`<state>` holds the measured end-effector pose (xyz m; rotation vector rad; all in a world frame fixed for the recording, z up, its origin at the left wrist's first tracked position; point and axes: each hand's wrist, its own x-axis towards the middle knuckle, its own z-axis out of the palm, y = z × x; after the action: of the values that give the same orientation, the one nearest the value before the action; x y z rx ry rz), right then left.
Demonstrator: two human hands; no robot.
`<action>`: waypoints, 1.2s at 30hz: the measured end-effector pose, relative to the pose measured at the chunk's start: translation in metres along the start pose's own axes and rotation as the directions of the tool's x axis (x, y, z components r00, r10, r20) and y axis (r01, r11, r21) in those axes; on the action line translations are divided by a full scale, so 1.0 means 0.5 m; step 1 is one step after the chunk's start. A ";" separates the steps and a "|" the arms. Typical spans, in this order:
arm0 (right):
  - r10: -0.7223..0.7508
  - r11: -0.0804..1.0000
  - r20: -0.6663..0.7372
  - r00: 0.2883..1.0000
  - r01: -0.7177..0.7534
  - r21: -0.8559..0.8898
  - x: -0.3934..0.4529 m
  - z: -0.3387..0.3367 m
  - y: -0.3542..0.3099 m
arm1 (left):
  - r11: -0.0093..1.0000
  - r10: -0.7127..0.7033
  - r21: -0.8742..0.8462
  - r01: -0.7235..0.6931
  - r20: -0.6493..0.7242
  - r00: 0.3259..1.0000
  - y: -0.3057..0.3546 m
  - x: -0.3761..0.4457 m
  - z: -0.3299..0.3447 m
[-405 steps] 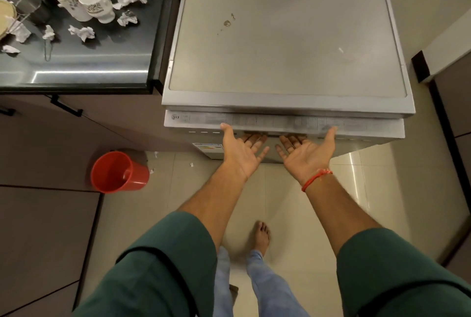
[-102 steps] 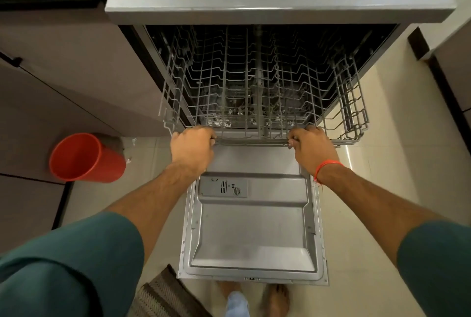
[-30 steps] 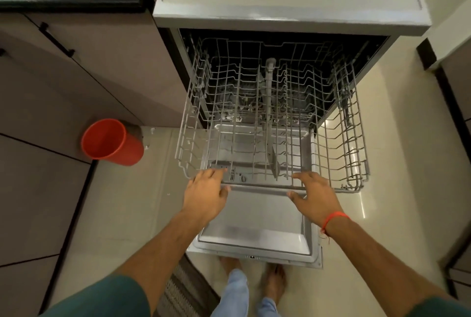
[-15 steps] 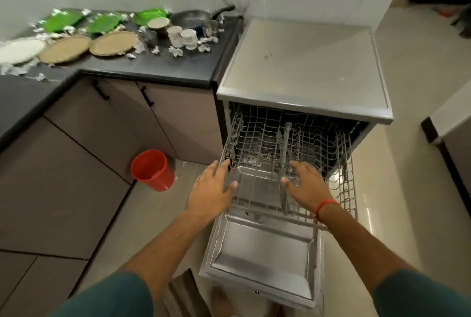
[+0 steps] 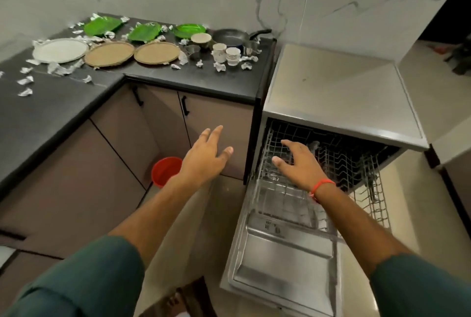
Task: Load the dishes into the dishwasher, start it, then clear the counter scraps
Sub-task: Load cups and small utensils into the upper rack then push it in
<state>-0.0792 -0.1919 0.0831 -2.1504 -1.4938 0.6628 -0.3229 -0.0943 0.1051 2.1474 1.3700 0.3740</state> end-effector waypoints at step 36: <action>0.181 0.962 -0.135 0.974 -0.147 0.229 0.545 0.119 -0.310 | 0.987 0.160 -0.063 -0.151 0.184 0.970 -0.246 0.610 -0.266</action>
<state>-0.1465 0.1196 0.0917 -2.1174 -1.1168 0.6652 -0.3479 0.2592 0.1203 2.1942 1.0811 0.2526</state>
